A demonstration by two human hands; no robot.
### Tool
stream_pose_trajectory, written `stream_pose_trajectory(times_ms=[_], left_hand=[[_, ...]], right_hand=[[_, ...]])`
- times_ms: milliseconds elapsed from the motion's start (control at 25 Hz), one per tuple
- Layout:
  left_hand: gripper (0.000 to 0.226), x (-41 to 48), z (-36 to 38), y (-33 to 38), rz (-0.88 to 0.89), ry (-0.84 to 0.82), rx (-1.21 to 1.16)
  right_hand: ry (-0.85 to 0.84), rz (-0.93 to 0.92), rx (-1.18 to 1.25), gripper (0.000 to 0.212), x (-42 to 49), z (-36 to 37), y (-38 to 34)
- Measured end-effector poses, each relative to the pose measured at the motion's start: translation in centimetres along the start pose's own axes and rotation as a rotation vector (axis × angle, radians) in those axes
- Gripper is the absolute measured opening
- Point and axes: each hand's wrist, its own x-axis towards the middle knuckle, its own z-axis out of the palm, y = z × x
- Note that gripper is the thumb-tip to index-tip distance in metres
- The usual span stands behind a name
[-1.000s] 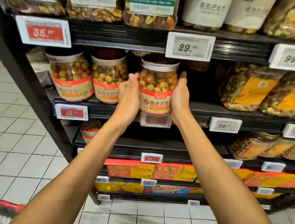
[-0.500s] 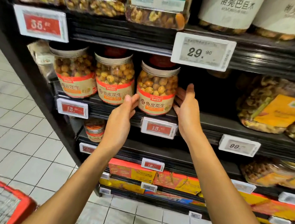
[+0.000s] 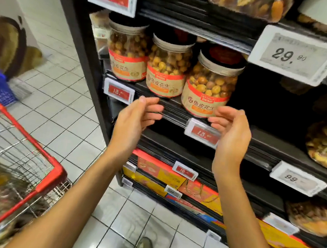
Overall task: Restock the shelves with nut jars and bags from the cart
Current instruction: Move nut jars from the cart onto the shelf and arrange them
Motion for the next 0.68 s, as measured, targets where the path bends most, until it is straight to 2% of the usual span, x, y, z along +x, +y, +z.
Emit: stream_pose_trajectory(times_ms=[120, 280, 480, 560, 680], left_hand=[[0.037, -3.9, -5.8, -0.4, -0.035, 0.111, -0.022], [0.031, -13.7, -16.1, -2.0, -0.161, 0.411, -0.028], [0.026, -26.9, -28.5, -2.6, -0.252, 0.823, -0.12], [0.025, -31.4, -34.1, -1.9, -0.275, 0.913, -0.132], [0.023, -35.4, -42.4, -0.1, -0.298, 0.954, -0.059]], right_hand=[[-0.349, 0.162, -0.02, 0.041, -5.7, 3.7, 2.3], [-0.713, 0.331, -0.116, 0.037, -15.7, 9.1, 6.5], [-1.135, 0.366, -0.14, 0.025, -29.7, 17.5, 9.8], [-1.265, 0.39, -0.132, 0.026, -35.6, 21.3, 10.4], [-1.349, 0.465, -0.128, 0.026, -41.8, 26.6, 11.5]])
